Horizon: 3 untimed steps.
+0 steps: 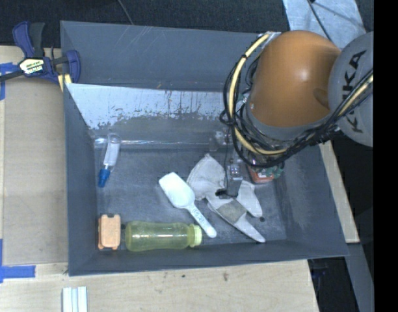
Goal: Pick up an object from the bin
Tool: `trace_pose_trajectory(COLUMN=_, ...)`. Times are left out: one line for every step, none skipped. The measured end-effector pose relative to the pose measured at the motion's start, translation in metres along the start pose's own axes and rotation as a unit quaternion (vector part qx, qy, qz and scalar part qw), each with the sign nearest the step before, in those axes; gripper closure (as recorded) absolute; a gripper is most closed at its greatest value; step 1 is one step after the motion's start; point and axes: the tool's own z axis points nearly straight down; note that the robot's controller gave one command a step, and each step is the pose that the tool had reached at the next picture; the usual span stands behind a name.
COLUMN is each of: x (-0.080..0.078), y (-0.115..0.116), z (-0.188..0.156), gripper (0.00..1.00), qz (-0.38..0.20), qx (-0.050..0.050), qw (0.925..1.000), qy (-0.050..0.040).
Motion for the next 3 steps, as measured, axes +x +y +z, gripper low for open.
trace_pose_trajectory(x=-0.001, y=0.000, z=-0.005, gripper=0.00, qz=0.001, qx=0.000, qw=1.0000, qy=-0.0043)
trace_pose_trajectory(x=0.001, y=0.001, z=0.022, gripper=0.00, qz=0.006, qx=0.000, qw=1.0000, qy=-0.0061)
trace_pose_trajectory(x=-0.007, y=0.000, z=0.063, gripper=0.00, qz=-0.019, qx=0.000, qw=0.9998, qy=-0.0050)
